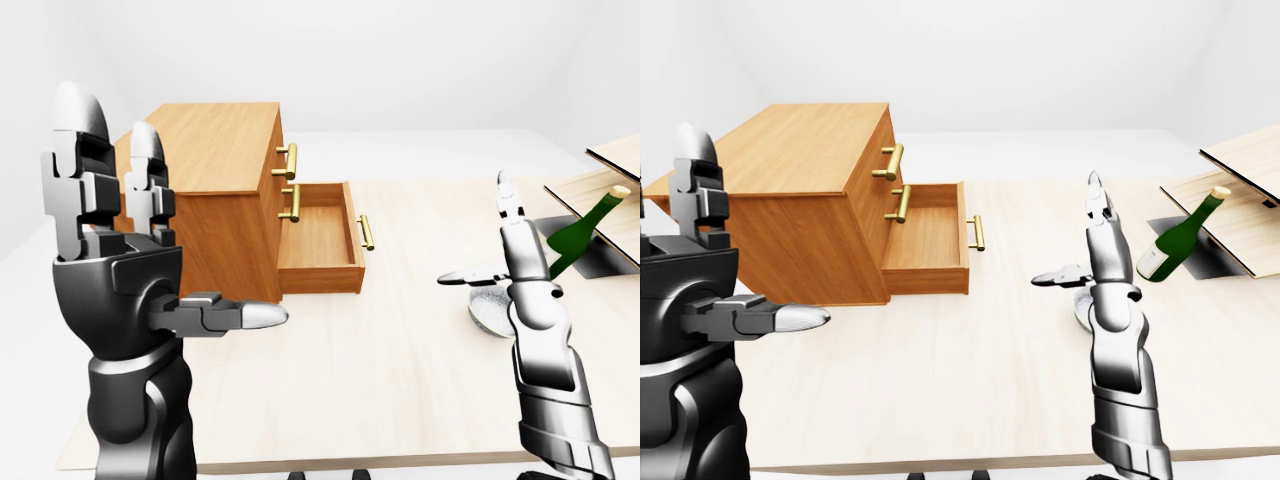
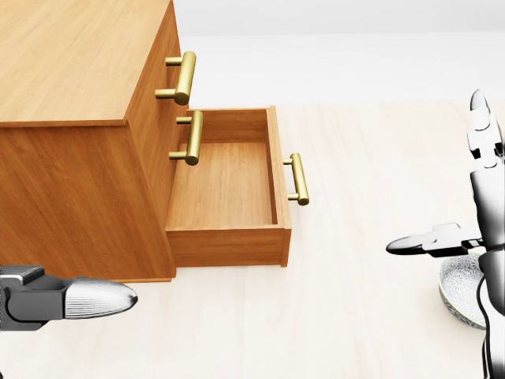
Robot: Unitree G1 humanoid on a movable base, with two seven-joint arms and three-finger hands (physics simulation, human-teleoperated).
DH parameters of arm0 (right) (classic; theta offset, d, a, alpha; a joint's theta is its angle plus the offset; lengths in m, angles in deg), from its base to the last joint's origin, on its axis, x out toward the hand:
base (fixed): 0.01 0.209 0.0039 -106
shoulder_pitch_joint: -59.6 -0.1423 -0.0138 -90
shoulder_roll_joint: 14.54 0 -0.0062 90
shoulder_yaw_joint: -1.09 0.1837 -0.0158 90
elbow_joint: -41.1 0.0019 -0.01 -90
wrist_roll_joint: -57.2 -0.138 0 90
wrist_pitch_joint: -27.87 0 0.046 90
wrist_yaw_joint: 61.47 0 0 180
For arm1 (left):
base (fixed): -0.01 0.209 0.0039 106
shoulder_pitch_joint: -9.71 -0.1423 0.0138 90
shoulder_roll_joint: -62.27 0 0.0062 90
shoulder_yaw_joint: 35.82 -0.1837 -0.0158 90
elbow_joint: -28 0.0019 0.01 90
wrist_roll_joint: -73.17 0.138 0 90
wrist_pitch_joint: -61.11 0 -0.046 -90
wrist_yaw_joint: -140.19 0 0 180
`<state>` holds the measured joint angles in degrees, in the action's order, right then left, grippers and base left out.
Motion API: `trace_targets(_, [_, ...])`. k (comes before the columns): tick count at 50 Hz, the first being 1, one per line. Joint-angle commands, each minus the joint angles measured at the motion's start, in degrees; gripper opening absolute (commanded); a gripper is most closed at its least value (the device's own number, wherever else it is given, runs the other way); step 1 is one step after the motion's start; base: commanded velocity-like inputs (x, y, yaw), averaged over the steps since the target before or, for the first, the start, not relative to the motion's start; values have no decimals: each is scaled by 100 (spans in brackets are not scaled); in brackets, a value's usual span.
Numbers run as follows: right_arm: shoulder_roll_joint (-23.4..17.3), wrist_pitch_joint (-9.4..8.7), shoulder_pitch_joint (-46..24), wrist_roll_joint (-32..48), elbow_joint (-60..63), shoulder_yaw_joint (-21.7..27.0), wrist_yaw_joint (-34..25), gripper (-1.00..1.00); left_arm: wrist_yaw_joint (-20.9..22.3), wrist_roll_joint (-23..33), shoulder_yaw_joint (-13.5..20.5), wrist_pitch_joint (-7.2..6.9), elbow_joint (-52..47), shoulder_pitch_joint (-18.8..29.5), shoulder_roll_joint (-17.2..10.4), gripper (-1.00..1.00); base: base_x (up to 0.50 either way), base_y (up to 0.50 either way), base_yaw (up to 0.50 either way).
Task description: Put the bowl on top of the cabinet.
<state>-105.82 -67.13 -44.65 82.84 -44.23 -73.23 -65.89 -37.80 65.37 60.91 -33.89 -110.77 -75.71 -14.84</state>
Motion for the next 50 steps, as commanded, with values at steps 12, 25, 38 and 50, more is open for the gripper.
trace_targets(12, [-27,0,196,422,-243,37,-68,100,21,41,-33,0,27,-24,17,100,0,0,0])
trace_targets(25, [-5,0,331,656,-164,23,-240,100,26,36,-16,0,33,-28,15,100,0,0,0])
trace_targets(38, [-16,0,441,840,-275,39,-282,100,17,33,-6,0,34,-17,9,100,0,0,0])
trace_targets(50, [-66,108,587,1061,-284,140,-345,100,13,30,-3,0,23,-12,7,100,0,0,0])
